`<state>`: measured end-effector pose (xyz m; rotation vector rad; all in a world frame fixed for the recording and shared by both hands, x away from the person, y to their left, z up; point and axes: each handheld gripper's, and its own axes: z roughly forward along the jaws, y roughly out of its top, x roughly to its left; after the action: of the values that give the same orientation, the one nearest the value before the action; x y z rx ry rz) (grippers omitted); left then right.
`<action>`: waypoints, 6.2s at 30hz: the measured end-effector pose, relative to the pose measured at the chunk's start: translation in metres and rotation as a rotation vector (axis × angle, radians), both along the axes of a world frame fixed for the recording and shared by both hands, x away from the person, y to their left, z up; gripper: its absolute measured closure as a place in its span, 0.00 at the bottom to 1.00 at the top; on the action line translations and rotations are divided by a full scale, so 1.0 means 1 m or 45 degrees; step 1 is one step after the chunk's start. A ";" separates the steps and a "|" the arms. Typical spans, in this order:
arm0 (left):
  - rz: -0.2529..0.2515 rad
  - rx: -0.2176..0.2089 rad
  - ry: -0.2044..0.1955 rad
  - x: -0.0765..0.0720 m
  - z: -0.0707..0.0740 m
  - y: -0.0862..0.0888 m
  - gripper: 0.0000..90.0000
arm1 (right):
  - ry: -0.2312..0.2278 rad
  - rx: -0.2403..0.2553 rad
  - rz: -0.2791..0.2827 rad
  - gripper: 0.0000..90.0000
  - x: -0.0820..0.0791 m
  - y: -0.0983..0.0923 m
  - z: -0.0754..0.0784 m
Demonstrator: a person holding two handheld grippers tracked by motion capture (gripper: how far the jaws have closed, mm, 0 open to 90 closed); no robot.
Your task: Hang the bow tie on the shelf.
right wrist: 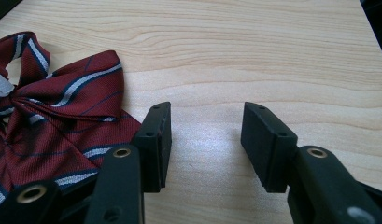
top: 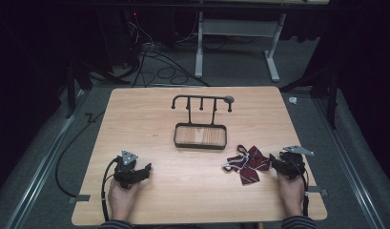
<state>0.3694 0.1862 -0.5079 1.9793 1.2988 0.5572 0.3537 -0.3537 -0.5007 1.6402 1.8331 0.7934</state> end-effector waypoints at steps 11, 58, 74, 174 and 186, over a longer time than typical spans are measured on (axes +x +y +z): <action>0.000 0.002 0.001 0.000 0.000 0.000 0.33 | 0.003 0.000 0.001 0.60 0.000 0.000 0.000; -0.004 -0.004 0.005 0.000 0.000 0.001 0.33 | -0.095 0.098 0.267 0.79 -0.017 0.029 0.030; -0.004 -0.002 0.005 0.000 0.000 0.001 0.33 | -0.076 0.101 0.401 0.83 -0.006 0.055 0.036; -0.003 -0.006 0.003 0.000 0.000 0.001 0.33 | -0.282 0.185 0.690 0.99 0.013 0.104 0.132; -0.002 -0.008 0.002 0.000 0.000 0.001 0.33 | -0.337 0.206 0.736 0.99 0.017 0.113 0.152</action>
<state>0.3695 0.1873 -0.5077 1.9764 1.2982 0.5502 0.3702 -0.2403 -0.3483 1.0189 2.1045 1.3601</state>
